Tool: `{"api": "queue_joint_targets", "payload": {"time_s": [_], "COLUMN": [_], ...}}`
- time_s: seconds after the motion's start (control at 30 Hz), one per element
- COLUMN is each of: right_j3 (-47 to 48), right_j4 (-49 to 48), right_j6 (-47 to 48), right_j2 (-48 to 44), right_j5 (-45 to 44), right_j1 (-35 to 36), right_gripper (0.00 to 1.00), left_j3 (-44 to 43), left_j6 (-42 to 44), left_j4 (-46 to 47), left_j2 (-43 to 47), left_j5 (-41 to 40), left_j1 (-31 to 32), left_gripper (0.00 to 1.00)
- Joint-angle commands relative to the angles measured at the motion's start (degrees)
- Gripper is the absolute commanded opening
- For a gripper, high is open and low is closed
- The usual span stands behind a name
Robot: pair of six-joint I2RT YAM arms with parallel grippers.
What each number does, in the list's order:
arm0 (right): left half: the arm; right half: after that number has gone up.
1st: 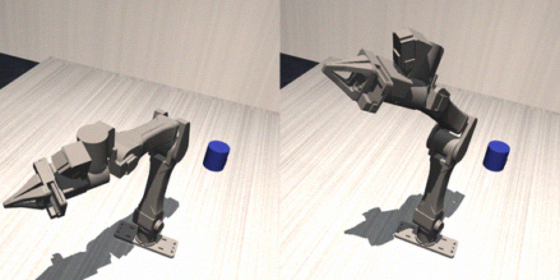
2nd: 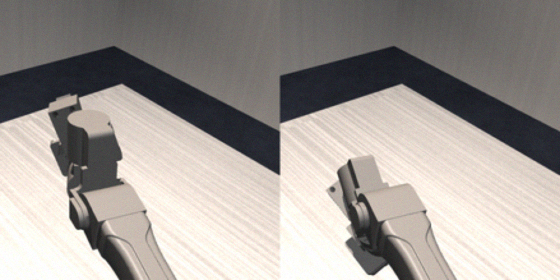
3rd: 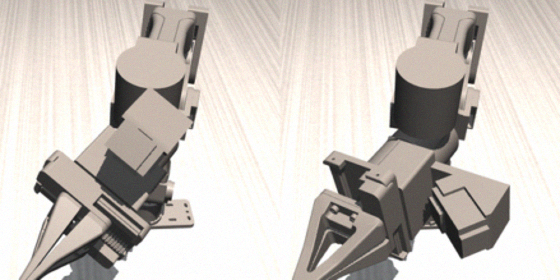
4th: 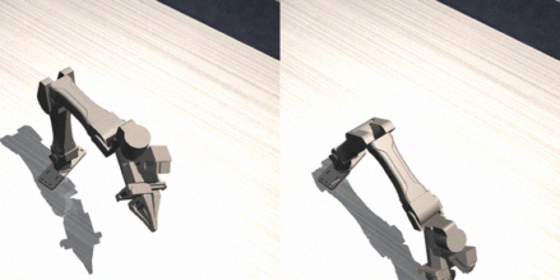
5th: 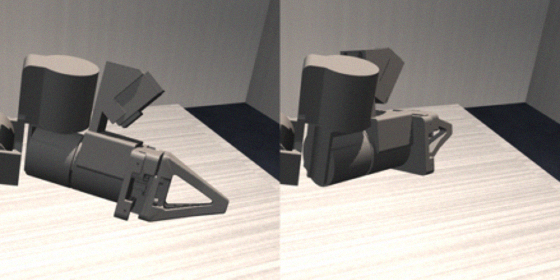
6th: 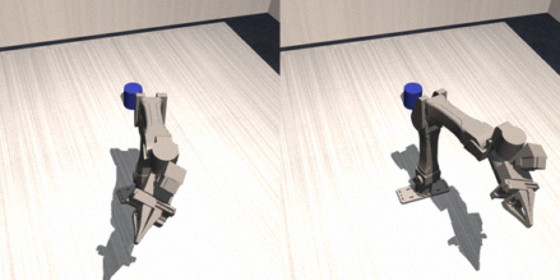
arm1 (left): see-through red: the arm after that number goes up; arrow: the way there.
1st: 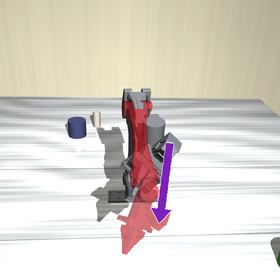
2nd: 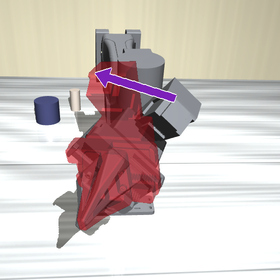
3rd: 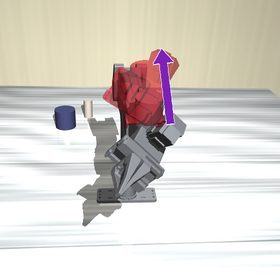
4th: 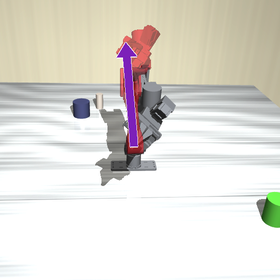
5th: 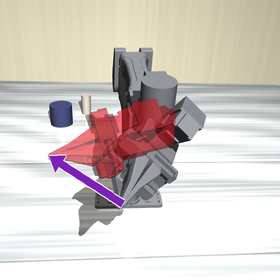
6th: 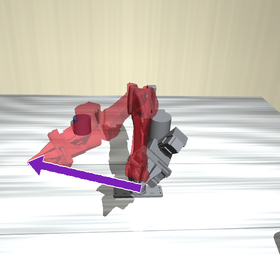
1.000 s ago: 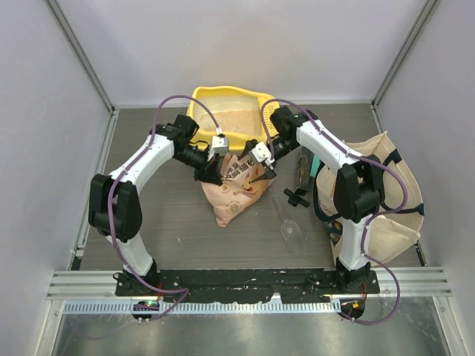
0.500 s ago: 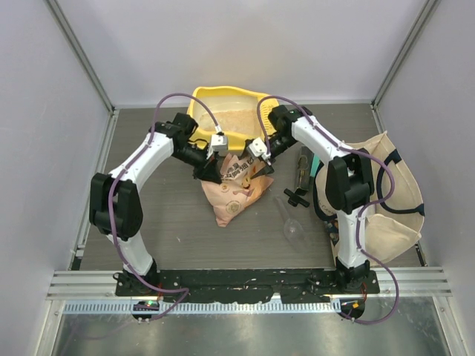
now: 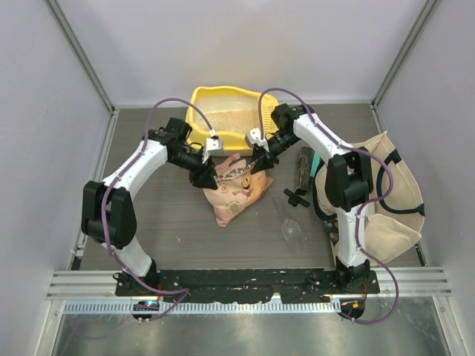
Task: Fill the litter box with clean litter
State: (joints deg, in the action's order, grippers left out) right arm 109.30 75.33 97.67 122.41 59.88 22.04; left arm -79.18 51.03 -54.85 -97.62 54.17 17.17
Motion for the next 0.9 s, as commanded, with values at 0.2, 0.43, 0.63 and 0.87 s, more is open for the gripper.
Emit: {"api": "queue_joint_targets", "payload": {"time_s": [0.2,0.43,0.63,0.87], "right_j3": [-11.5,-25.8,-38.4,-38.7], "right_j4": [-25.3,-65.2,-93.7,-91.9], "right_j6": [-46.3,-85.0,-120.8,-119.6], "right_j2": [-9.1,-15.3,-16.5,-16.7], "right_j5": [2.7,1.3,-1.5,-0.5], "right_j1": [-0.8,-3.9,-7.2,-4.0], "right_gripper": [0.11,0.01,0.01,0.01], "left_j3": [7.7,8.8,14.1,13.5], "left_j6": [-10.9,-16.7,-24.0,-21.5], "left_j4": [12.1,13.7,21.3,21.4], "left_j2": [8.7,10.2,16.1,17.1], "left_j5": [-6.5,-11.1,-14.4,-11.4], "left_j1": [3.4,-1.2,-7.1,-5.0], "left_gripper": [0.43,0.00,0.00,0.28]}}
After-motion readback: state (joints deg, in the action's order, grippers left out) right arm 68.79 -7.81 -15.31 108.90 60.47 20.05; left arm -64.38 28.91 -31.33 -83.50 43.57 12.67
